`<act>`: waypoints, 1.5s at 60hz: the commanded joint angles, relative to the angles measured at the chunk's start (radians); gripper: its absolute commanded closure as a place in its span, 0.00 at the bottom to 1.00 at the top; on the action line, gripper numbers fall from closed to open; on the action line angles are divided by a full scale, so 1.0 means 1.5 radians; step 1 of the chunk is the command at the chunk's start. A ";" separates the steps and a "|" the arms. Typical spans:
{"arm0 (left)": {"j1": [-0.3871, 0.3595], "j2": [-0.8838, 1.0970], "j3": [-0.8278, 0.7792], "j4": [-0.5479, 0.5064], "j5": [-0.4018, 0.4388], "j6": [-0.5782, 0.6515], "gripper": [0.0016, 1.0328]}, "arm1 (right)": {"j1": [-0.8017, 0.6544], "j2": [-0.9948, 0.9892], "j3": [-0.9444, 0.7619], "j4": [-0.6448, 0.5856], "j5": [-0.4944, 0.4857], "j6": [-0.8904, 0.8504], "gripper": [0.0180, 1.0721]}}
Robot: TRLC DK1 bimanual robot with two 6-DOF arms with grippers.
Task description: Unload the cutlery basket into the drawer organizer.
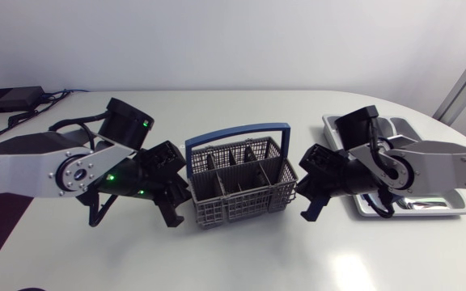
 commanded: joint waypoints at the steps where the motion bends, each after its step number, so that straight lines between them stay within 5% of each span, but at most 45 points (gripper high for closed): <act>1: 0.004 0.029 0.032 0.019 0.002 -0.006 0.63 | 0.024 0.022 0.013 0.011 0.004 0.028 0.82; 31: 0.089 0.120 0.096 0.049 0.020 0.025 0.63 | 0.099 0.120 0.095 0.037 0.049 0.066 0.82; 90: 0.138 0.034 0.028 0.043 0.024 0.036 0.63 | 0.091 0.085 0.057 0.080 0.116 0.069 0.79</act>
